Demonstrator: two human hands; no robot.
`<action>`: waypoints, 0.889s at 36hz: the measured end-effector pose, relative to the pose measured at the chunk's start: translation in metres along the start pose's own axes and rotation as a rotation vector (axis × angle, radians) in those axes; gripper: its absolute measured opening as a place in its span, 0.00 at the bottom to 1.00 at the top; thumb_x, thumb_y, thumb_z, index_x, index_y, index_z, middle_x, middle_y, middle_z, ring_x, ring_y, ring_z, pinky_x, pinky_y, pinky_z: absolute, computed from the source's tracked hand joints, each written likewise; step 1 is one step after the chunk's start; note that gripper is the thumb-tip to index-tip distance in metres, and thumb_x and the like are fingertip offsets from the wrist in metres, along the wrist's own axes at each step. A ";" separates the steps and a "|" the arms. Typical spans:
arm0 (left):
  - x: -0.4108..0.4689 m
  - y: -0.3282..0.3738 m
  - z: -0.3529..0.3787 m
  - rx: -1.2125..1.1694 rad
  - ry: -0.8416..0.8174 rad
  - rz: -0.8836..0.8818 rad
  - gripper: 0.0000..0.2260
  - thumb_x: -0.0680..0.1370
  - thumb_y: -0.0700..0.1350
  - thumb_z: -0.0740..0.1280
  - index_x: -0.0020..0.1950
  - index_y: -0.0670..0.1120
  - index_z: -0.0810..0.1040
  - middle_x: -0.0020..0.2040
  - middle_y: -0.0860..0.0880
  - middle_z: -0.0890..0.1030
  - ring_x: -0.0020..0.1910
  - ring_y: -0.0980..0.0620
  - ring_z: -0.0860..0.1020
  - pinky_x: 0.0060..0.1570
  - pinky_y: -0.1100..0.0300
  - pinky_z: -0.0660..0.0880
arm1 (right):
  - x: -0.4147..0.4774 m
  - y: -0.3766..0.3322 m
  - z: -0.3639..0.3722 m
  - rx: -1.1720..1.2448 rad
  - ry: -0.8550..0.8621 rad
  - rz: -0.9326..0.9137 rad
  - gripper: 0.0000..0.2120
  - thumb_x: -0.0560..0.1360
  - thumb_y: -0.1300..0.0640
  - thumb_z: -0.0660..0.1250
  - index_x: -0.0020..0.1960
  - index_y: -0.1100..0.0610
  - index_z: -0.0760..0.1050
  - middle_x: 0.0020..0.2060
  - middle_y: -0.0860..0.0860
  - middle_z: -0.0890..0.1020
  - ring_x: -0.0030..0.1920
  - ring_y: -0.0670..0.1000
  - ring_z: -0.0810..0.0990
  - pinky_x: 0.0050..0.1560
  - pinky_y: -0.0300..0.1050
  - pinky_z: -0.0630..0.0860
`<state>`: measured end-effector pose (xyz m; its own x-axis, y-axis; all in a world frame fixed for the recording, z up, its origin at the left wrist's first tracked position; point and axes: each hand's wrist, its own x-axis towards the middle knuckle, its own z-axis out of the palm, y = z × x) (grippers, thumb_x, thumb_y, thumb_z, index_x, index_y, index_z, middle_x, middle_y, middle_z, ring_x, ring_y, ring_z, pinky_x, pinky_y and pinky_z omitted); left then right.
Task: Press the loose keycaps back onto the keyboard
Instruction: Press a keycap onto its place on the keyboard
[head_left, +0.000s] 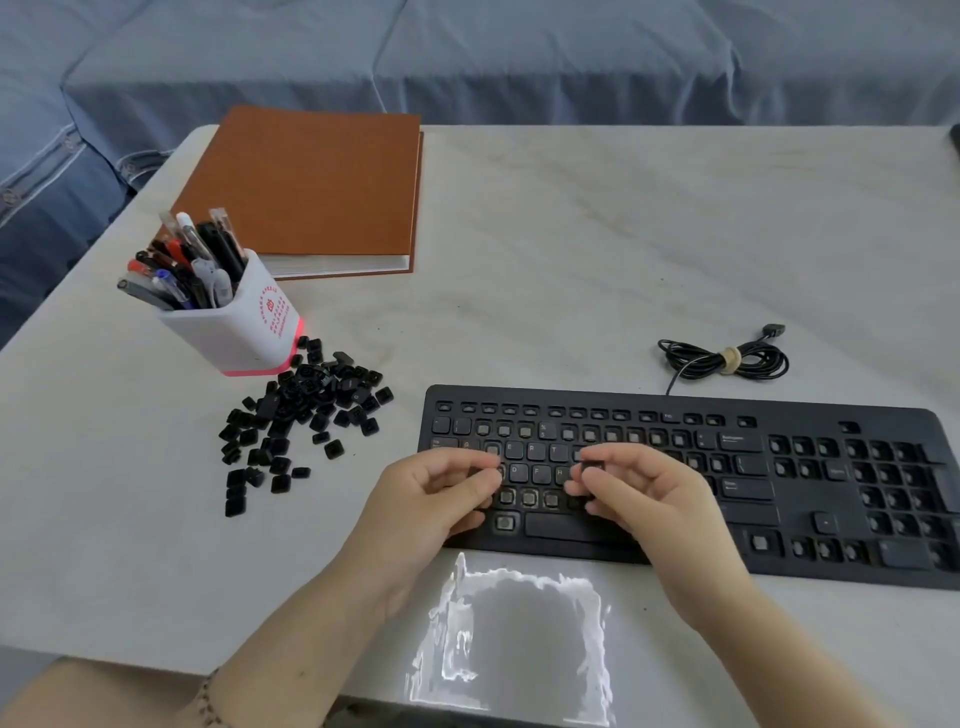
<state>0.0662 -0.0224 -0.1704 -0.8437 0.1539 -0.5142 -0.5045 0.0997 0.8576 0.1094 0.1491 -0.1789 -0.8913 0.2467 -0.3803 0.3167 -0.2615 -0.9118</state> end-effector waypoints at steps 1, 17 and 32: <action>0.001 -0.002 0.000 0.022 0.004 0.006 0.06 0.73 0.36 0.70 0.46 0.46 0.84 0.34 0.54 0.81 0.36 0.61 0.80 0.39 0.68 0.77 | 0.001 0.002 -0.005 -0.009 0.021 0.024 0.08 0.74 0.69 0.64 0.43 0.59 0.79 0.32 0.51 0.83 0.36 0.45 0.82 0.37 0.32 0.77; 0.010 -0.011 0.012 0.152 0.034 0.055 0.08 0.73 0.36 0.71 0.48 0.48 0.83 0.29 0.59 0.78 0.34 0.61 0.78 0.49 0.65 0.78 | 0.015 -0.002 -0.039 -0.120 0.119 0.007 0.05 0.74 0.66 0.66 0.45 0.58 0.80 0.29 0.49 0.82 0.32 0.41 0.80 0.36 0.30 0.77; 0.009 -0.018 0.009 0.189 0.054 0.201 0.12 0.70 0.34 0.73 0.46 0.50 0.82 0.39 0.53 0.83 0.35 0.61 0.78 0.41 0.73 0.73 | 0.019 0.000 -0.040 -0.214 0.099 -0.106 0.05 0.70 0.65 0.70 0.42 0.56 0.80 0.25 0.46 0.78 0.26 0.41 0.74 0.33 0.28 0.72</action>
<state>0.0692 -0.0139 -0.1911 -0.9347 0.1366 -0.3283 -0.2871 0.2547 0.9234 0.1059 0.1910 -0.1926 -0.8905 0.3552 -0.2844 0.2938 -0.0286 -0.9554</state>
